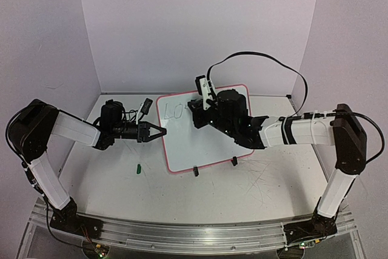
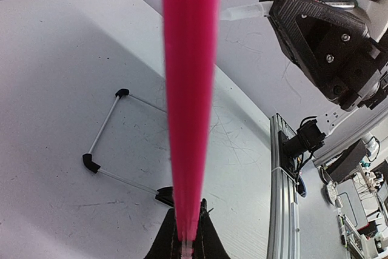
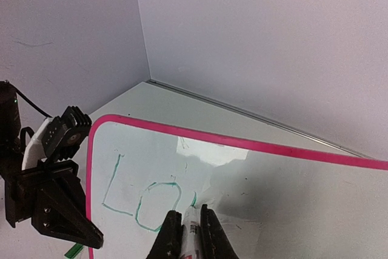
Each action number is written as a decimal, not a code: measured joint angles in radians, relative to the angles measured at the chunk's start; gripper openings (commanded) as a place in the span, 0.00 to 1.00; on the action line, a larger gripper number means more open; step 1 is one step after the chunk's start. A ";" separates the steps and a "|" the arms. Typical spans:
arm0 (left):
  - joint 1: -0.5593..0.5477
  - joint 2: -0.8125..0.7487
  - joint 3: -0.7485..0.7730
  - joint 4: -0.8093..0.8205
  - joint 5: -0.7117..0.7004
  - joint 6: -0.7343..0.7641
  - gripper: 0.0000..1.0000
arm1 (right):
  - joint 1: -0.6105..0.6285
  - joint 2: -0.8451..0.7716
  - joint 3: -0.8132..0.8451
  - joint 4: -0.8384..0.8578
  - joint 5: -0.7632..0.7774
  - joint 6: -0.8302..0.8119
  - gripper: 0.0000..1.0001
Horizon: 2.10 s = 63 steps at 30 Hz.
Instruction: Write a sentence on the whiteboard
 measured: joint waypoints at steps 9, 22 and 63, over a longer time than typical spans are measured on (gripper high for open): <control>0.000 0.000 0.000 -0.001 0.000 0.001 0.00 | 0.009 -0.012 -0.035 0.003 0.000 0.021 0.00; 0.000 0.000 0.001 -0.001 0.001 0.001 0.00 | 0.022 -0.022 -0.068 -0.005 0.011 0.045 0.00; 0.000 0.000 0.002 -0.001 0.004 0.006 0.00 | -0.068 -0.142 -0.142 0.046 -0.086 0.075 0.00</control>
